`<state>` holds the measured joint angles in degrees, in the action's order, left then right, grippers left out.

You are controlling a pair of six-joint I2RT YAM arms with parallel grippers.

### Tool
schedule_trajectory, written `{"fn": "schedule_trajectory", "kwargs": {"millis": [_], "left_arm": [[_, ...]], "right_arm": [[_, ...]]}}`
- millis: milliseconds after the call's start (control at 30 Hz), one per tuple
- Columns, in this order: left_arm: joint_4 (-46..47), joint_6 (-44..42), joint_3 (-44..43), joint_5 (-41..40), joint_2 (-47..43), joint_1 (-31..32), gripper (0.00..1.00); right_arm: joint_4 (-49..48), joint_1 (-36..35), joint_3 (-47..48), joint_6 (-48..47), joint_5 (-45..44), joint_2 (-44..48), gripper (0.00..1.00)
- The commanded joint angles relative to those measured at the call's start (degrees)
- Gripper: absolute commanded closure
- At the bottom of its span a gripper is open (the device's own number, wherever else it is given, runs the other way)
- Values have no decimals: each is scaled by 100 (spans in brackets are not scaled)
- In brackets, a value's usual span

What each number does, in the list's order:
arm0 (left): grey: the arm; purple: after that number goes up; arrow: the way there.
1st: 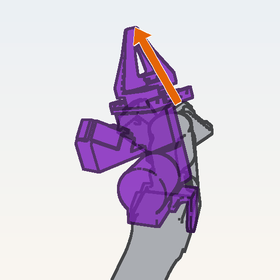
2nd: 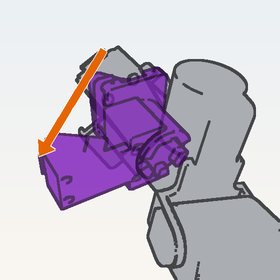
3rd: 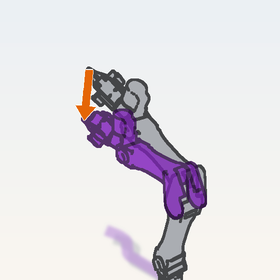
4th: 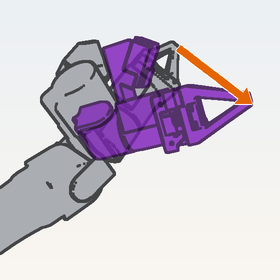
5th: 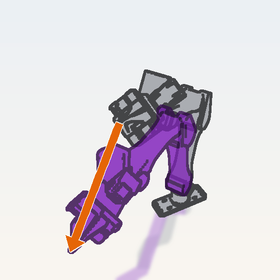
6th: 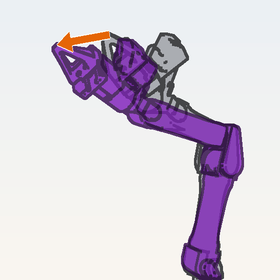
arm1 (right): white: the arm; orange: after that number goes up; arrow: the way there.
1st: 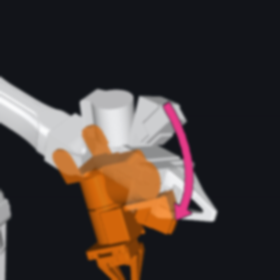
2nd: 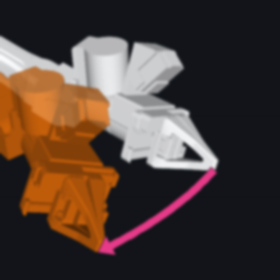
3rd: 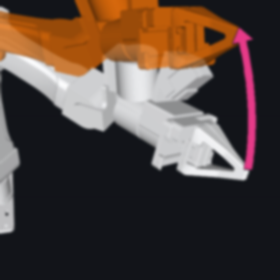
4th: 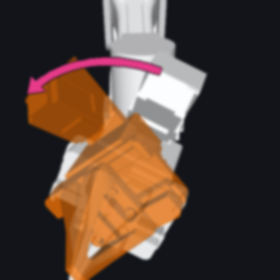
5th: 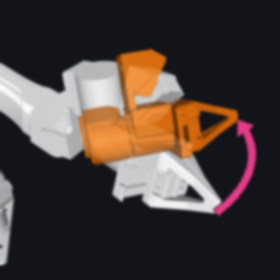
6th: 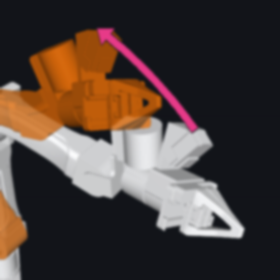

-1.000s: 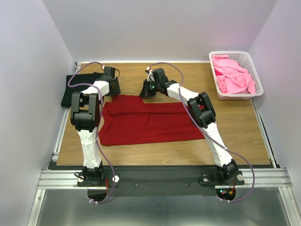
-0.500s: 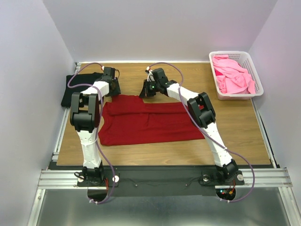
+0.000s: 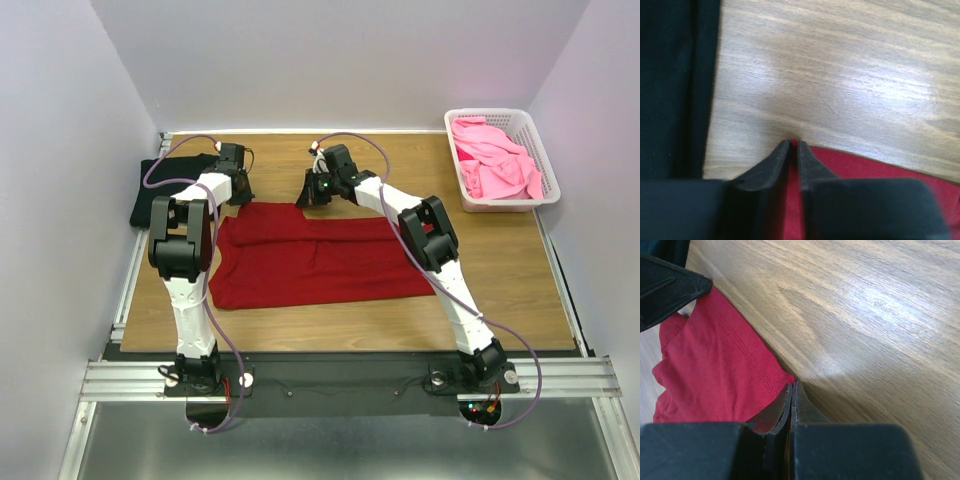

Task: Fold and stack the t-shirts
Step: Fold the tshirt

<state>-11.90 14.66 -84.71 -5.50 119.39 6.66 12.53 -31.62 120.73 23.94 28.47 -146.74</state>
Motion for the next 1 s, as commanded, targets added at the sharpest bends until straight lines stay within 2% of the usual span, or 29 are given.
{"fn": "schedule_trajectory", "kwargs": {"millis": [0,33,167,467,733,967], "left_arm": [[-410,-50,86,75,-135,20,86],[-409,-77,86,66,-170,20,93],[-418,-112,112,84,-451,20,100],[-567,-16,700,57,-1698,29,100],[-945,345,1684,838,-2815,108,100],[-1419,644,2353,954,-3834,125,100]], "right_arm": [[30,-90,206,-109,-87,-145,99],[38,-90,206,-109,-96,-101,99],[47,-90,171,-109,-35,118,100],[91,-90,-488,-65,264,1137,99],[372,-90,-1551,-188,642,2017,99],[855,-143,-2272,-425,950,2500,99]]}}
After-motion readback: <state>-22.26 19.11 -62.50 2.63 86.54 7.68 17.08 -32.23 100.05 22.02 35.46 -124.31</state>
